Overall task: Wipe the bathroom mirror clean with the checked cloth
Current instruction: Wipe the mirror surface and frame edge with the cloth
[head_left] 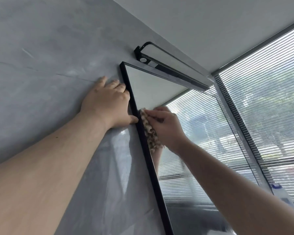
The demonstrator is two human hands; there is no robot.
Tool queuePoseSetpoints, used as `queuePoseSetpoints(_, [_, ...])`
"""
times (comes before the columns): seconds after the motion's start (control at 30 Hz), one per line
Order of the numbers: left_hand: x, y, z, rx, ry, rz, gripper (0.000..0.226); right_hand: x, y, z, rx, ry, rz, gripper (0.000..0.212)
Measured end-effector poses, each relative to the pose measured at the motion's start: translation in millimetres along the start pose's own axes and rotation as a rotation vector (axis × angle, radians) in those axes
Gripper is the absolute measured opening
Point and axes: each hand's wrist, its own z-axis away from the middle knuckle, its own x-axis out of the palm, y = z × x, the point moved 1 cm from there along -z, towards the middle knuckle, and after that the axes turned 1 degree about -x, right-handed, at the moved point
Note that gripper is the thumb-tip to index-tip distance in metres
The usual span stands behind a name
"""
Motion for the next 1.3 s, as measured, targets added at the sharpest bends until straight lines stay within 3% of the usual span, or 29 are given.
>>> queuePoseSetpoints(0.3, [-1, 1, 2, 0.005, -0.001, 0.006, 0.101, 6, -10, -52, -0.004, 0.032, 0.047, 0.022])
queuePoseSetpoints(0.67, [-1, 4, 6, 0.032, 0.002, -0.053, 0.112, -9, 16, 61, -0.017, -0.011, -0.016, 0.016])
queuePoseSetpoints(0.9, [0, 8, 19, 0.074, 0.005, 0.025, 0.099, -19, 37, 111, -0.025, 0.003, -0.038, 0.042])
queuePoseSetpoints(1.1, [8, 36, 51, 0.063, -0.056, -0.024, 0.117, -22, 33, 112, 0.024, -0.006, 0.017, 0.025])
queuePoseSetpoints(1.3, [15, 56, 76, 0.003, -0.092, -0.007, 0.123, -17, 14, 76, 0.037, -0.005, 0.117, 0.028])
